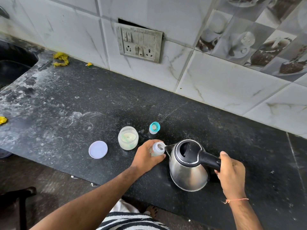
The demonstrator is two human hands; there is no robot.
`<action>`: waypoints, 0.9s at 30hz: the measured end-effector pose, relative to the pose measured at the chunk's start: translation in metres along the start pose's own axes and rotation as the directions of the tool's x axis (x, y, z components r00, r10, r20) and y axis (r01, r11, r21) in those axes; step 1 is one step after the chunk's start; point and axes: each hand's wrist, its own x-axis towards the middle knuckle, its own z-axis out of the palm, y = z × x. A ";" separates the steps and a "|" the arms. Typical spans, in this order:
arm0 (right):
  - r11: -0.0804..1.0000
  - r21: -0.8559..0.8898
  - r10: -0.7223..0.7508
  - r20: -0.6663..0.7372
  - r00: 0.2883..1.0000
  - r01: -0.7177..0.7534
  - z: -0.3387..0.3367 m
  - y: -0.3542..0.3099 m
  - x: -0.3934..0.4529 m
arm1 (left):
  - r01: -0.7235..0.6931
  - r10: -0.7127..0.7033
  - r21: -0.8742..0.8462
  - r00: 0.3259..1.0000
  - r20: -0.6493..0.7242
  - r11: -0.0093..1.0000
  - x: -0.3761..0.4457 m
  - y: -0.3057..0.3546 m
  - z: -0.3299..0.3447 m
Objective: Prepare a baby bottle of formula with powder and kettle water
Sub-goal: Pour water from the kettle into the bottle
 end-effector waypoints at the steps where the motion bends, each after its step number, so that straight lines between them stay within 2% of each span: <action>1: 1.000 -0.003 -0.001 0.000 1.000 0.001 0.000 0.000 0.000 | 0.002 -0.002 0.000 1.000 0.002 1.000 0.000 0.000 0.000; 27: 0.997 -0.072 0.002 0.000 1.000 -0.002 0.001 -0.004 -0.001 | 0.024 -0.024 -0.005 1.000 0.012 1.000 0.000 -0.002 -0.001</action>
